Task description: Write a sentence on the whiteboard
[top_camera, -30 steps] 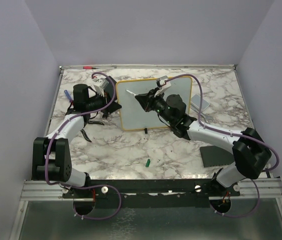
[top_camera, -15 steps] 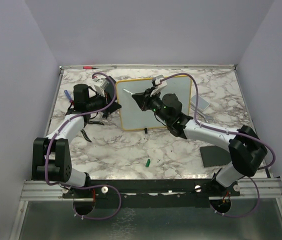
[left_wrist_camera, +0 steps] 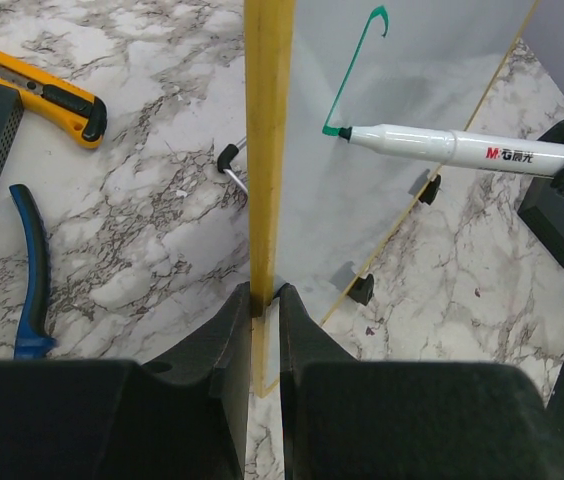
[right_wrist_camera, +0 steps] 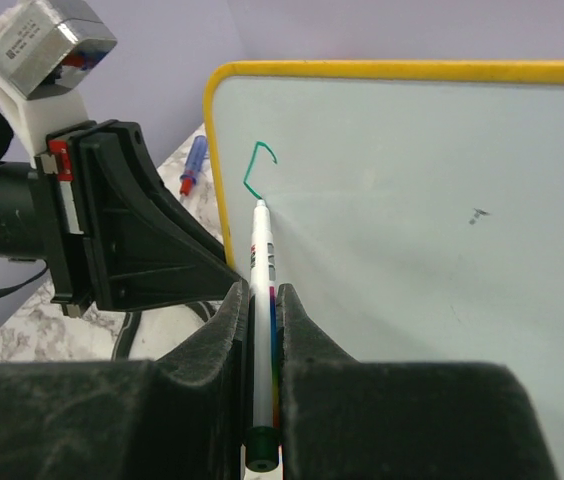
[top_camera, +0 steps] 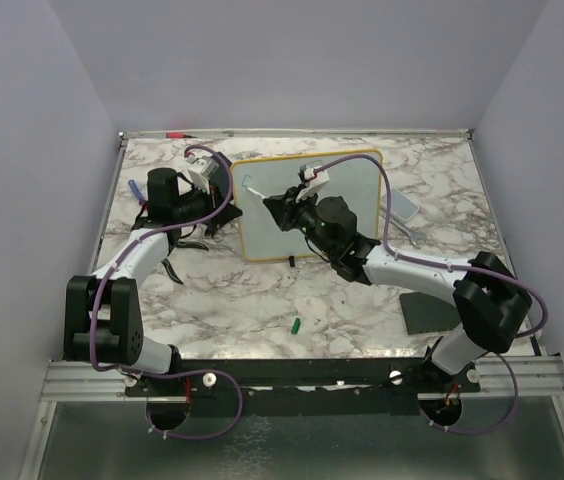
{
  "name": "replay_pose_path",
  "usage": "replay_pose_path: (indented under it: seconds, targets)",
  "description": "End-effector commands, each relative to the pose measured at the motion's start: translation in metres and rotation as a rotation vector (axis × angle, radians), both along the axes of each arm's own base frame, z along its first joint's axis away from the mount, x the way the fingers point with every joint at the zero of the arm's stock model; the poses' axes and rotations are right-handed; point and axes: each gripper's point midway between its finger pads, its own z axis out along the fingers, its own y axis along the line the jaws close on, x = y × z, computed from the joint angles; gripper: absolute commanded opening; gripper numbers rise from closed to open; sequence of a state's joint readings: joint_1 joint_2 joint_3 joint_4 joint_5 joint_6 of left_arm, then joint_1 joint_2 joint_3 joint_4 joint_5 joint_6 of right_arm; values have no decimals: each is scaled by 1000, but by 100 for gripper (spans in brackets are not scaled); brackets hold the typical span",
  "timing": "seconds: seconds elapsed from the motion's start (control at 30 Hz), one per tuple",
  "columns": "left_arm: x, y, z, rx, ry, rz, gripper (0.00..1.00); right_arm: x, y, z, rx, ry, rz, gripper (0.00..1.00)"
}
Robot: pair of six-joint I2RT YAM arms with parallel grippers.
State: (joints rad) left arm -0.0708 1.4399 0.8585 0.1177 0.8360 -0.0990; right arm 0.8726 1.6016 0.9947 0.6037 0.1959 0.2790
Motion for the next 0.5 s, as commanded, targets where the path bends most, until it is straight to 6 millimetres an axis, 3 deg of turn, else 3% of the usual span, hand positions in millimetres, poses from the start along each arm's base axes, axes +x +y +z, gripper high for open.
replay_pose_path:
  seconds: [0.0, 0.2, 0.47]
  targets:
    - [-1, 0, 11, 15, -34, 5, 0, 9, -31, -10, -27, 14, -149, 0]
    - [-2, 0, 11, 15, -35, 2, 0, 5, -39, -20, -43, 32, -164, 0]
    - [-3, 0, 11, 13, -36, -2, 0, -5, -15, -28, -67, 37, -38, 0]
